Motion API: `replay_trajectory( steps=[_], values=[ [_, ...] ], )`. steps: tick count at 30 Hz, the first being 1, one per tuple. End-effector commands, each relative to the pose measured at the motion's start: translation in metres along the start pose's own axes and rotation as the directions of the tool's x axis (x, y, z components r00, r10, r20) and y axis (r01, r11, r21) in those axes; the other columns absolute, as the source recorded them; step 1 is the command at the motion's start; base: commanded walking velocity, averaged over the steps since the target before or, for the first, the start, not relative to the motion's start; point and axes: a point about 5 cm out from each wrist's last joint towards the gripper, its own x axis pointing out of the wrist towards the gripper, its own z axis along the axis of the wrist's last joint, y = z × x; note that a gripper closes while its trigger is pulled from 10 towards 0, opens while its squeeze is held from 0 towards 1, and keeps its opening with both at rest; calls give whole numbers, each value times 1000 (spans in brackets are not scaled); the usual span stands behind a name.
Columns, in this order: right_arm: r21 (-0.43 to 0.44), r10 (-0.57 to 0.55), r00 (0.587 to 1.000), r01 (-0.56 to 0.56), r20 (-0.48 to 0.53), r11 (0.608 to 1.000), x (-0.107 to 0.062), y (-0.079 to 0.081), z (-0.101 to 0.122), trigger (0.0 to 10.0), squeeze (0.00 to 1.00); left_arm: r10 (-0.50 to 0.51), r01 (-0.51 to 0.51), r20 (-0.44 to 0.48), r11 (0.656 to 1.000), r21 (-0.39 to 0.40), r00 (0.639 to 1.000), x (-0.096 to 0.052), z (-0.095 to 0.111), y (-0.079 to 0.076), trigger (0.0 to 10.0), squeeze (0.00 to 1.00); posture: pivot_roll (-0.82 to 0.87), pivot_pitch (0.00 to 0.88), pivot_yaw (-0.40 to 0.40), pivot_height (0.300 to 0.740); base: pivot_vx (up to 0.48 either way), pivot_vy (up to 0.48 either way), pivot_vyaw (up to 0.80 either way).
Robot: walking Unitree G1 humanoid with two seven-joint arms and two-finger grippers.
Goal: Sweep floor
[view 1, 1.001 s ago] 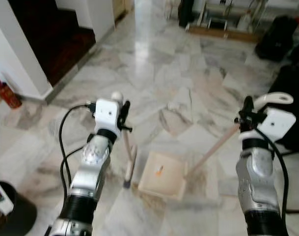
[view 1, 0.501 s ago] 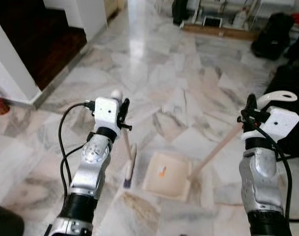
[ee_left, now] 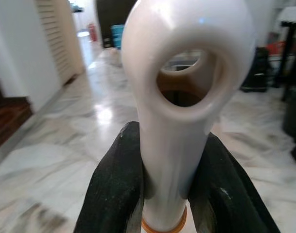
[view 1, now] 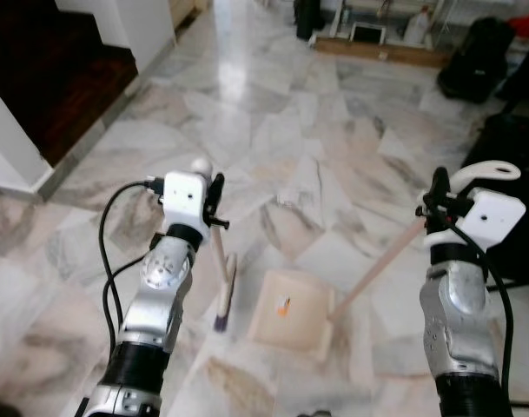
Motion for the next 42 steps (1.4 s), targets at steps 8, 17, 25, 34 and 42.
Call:
replay_trajectory(
  steps=[8, 17, 25, 34, 42],
  values=[
    [7, 13, 998, -13, 63, 1000, 4, 4, 13, 10000, 0, 5, -5, 57, 1000, -1, 998, 3, 12, 2, 10000, 0, 88, 151, -27, 740, 443, 0, 0],
    [6, 17, 998, -17, 57, 1000, 2, 5, 12, 10000, 0, 4, -4, 57, 1000, -4, 998, 3, 12, 3, 10000, 0, 87, 150, -26, 740, 439, 0, 0],
    [9, 21, 998, -22, 54, 1000, 2, 6, 11, 10000, 0, 9, -9, 58, 1000, 1, 998, 2, 12, 4, 10000, 0, 90, 149, -26, 740, 430, 0, 0],
    [13, 28, 998, -29, 54, 1000, 2, 8, 11, 10000, 0, 9, -9, 63, 1000, 1, 998, 3, 13, 5, 10000, 0, 92, 143, -24, 740, 428, 0, 0],
    [15, 31, 998, -32, 57, 999, 3, 9, 11, 10000, 0, 7, -8, 67, 1000, 4, 998, 4, 14, 5, 10000, 0, 92, 131, -22, 740, 428, 0, 0]
  ],
)
